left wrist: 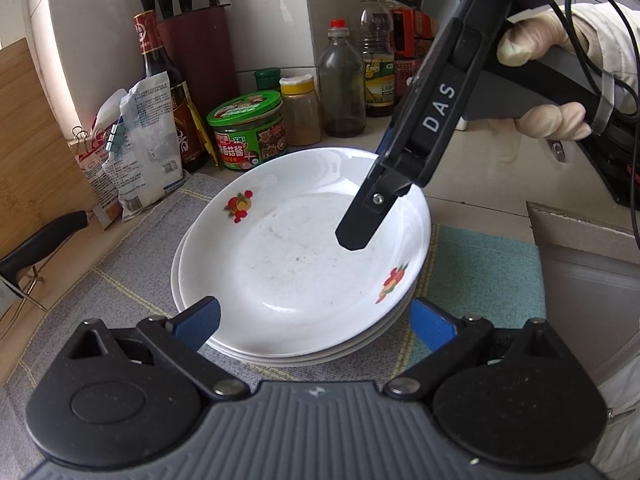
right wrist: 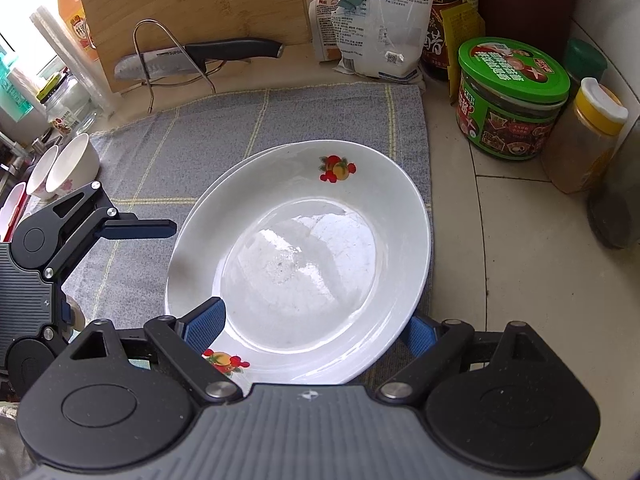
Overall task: Organize plates and bowls
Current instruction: 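Open the right tool to release the plate and withdraw it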
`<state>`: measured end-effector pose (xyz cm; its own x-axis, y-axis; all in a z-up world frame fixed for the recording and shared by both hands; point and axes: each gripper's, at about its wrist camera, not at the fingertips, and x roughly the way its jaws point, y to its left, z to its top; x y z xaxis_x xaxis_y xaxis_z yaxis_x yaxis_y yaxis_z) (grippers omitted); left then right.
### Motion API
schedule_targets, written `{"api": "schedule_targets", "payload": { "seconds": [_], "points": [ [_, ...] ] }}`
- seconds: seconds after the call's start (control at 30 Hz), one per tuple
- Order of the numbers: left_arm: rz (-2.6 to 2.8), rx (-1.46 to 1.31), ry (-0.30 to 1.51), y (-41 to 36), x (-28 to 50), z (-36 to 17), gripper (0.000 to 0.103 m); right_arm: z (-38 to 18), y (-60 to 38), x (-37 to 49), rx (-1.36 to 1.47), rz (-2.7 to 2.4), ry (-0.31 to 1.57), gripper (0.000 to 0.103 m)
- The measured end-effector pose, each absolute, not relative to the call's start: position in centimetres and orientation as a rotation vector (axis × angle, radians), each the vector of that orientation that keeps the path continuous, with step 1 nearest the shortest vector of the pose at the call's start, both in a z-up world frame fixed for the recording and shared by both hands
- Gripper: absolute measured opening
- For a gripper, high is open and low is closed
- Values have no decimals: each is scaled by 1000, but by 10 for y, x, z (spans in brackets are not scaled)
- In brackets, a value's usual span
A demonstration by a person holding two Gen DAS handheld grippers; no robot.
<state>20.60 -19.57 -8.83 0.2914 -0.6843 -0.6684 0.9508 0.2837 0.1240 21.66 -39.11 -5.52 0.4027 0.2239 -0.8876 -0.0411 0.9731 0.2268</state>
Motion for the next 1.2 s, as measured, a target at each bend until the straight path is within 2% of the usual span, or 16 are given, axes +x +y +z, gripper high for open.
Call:
{"api": "schedule_targets", "payload": {
  "seconds": [0.37, 0.63, 1.2],
  "points": [
    [-1159, 564, 556, -189, 209, -90, 101, -55, -386, 211, 177, 150, 1169, 95],
    [-1171, 560, 539, -188, 206, -88, 101, -50, -385, 205, 166, 116, 1167, 103],
    [-1054, 516, 569, -178, 208, -82, 102, -46, -354, 200, -20, 91, 1089, 103]
  ]
}}
